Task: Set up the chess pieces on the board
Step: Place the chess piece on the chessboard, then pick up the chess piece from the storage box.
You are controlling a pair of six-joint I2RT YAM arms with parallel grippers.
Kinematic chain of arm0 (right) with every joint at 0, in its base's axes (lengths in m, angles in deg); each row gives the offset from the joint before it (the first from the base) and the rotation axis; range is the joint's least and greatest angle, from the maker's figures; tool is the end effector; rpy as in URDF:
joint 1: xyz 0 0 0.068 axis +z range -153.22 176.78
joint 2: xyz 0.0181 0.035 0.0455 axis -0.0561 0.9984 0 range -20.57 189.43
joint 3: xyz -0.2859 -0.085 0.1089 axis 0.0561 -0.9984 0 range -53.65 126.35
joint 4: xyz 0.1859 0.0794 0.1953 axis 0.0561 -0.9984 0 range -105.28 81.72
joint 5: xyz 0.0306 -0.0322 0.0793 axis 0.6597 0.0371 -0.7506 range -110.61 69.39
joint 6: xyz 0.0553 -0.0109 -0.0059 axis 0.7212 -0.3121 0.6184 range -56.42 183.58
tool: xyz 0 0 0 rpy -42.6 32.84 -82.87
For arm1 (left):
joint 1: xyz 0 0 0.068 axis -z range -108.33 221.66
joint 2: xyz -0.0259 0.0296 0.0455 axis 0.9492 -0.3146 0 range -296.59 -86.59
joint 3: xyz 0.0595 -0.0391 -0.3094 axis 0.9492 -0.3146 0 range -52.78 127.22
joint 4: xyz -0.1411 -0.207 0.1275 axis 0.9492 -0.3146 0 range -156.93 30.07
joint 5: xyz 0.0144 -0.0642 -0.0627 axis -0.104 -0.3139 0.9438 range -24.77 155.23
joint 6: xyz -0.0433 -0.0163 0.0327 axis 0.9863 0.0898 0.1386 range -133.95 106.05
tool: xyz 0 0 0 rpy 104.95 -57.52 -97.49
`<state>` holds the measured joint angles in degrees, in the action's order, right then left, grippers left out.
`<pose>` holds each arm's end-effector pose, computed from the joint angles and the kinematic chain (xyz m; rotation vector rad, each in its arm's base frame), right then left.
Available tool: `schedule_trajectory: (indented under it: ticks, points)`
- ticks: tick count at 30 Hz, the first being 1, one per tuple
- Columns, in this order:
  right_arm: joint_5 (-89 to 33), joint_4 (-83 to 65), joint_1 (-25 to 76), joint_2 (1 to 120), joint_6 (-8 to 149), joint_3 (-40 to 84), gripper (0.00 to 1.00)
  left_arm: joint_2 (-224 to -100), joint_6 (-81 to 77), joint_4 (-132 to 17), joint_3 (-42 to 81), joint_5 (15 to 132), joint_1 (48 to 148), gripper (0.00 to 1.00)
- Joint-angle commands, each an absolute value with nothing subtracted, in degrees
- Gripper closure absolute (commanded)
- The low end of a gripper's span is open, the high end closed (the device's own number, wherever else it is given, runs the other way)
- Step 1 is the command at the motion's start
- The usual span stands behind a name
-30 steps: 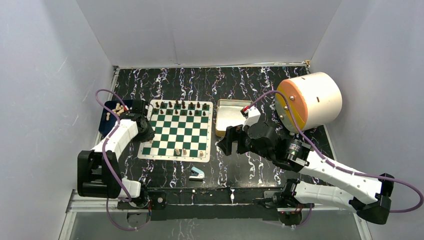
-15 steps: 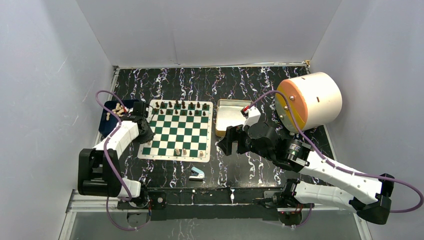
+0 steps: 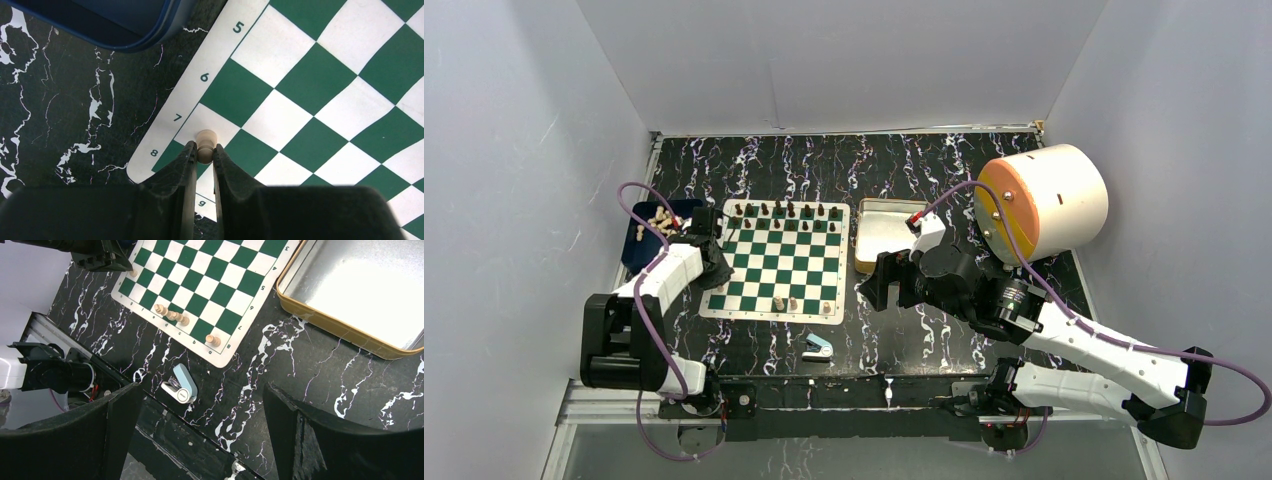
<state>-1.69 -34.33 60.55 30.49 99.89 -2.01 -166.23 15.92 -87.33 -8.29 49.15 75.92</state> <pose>0.0959 0.1657 0.3693 -0.2793 2.0598 0.7789 0.2679 -0.0089 0.2150 -0.6636 2.5150 0.1645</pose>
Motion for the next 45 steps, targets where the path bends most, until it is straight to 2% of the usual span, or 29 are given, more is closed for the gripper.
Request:
schedule_trajectory:
  ticks: [1,6,10,15,25,30,37,45]
  points:
    - [-0.88,-33.28,60.42,29.6,100.75,-1.99,0.01,-166.98,15.5,-86.93,-8.04,47.36,76.06,0.88]
    - [-0.84,-33.41,60.42,28.69,101.11,-2.4,0.01,-167.43,15.09,-86.76,-7.97,47.39,76.06,0.86]
    - [-0.4,-33.37,60.42,28.48,101.11,-2.54,0.01,-167.27,14.97,-87.13,-7.74,47.52,76.06,0.73]
    - [-0.53,-33.34,60.41,28.71,101.1,-2.56,0.01,-164.98,13.96,-89.85,-5.0,48.07,76.06,0.66]
    - [-0.31,-33.74,60.42,28.91,100.76,-1.75,0.01,-164.85,10.79,-95.12,5.34,47.2,75.53,0.67]
    - [0.61,-34.22,60.4,27.34,100.93,-1.94,0.01,-169.38,7.7,-95.22,10.95,47.45,72.0,0.7]
    - [1.21,-35.73,60.42,27.93,100.43,-0.65,0.01,-175.4,5.25,-93.87,16.67,49.87,61.84,0.72]
    - [0.9,-35.22,60.41,30.16,99.5,0.94,0.01,-181.35,7.11,-88.99,20.47,48.07,59.89,0.71]
